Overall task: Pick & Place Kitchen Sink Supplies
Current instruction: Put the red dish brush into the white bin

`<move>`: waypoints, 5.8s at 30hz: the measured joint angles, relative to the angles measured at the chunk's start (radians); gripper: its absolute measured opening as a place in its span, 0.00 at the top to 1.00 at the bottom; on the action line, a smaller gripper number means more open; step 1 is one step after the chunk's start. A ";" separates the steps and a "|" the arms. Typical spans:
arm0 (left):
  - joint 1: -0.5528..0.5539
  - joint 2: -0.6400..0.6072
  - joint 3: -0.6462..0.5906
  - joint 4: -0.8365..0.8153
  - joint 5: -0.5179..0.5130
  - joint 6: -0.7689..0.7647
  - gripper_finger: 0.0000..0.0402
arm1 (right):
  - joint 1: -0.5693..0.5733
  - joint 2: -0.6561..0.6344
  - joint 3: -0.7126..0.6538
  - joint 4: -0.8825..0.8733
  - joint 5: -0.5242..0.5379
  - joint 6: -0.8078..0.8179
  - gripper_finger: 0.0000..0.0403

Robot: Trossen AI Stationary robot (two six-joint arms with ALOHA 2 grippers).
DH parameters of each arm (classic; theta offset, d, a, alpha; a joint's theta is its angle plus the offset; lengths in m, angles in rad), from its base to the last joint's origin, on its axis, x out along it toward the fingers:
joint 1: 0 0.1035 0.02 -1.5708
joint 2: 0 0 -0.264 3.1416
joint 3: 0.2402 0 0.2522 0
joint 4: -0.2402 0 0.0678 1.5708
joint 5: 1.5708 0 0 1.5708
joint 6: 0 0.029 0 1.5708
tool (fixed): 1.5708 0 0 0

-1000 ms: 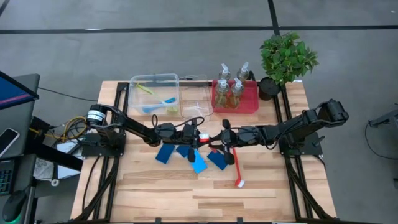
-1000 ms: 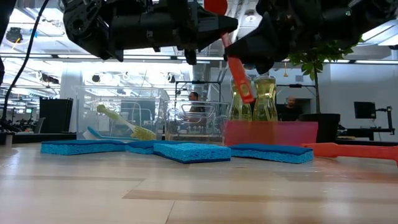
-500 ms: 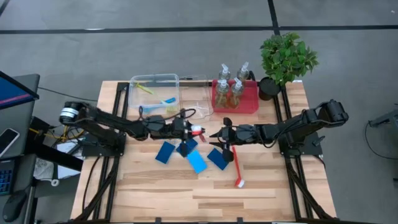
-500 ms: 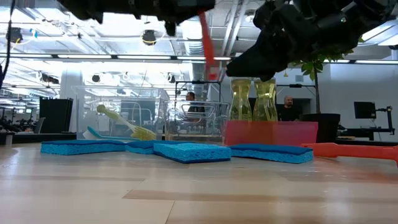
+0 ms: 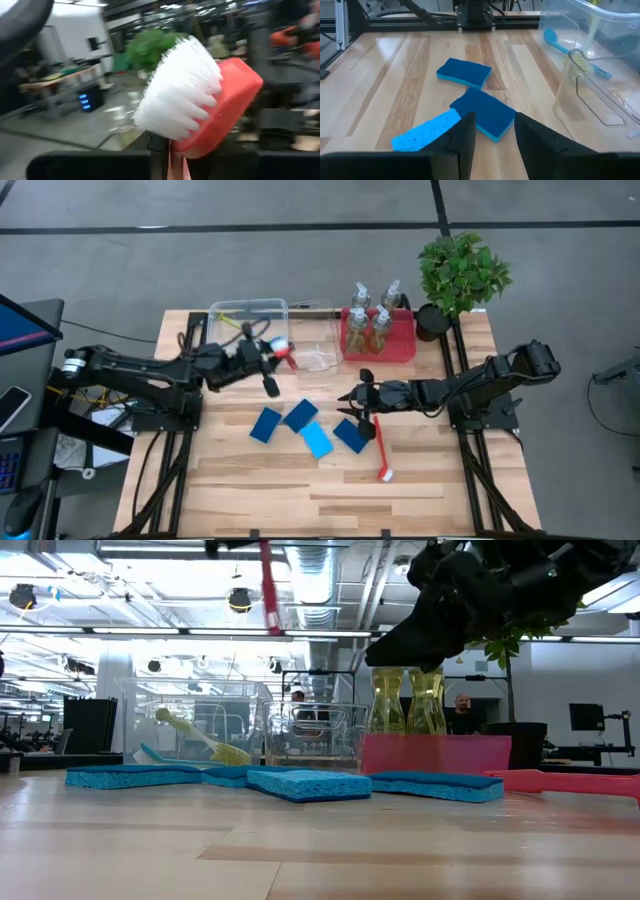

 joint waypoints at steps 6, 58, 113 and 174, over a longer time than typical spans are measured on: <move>0.118 -0.066 0.000 -0.112 -0.056 0.004 0.95 | 0.000 0.000 0.000 0.001 0.000 0.000 0.68; 0.593 -0.049 -0.215 -0.213 -0.109 -0.230 0.40 | 0.002 0.000 0.000 -0.053 -0.009 0.000 0.64; -0.047 0.222 -0.216 0.036 0.263 -0.315 0.41 | 0.164 0.000 0.000 -0.645 -0.463 0.734 0.71; -0.047 0.221 -0.216 0.066 0.264 -0.323 0.41 | 0.173 0.002 0.002 -0.899 -0.170 0.837 0.93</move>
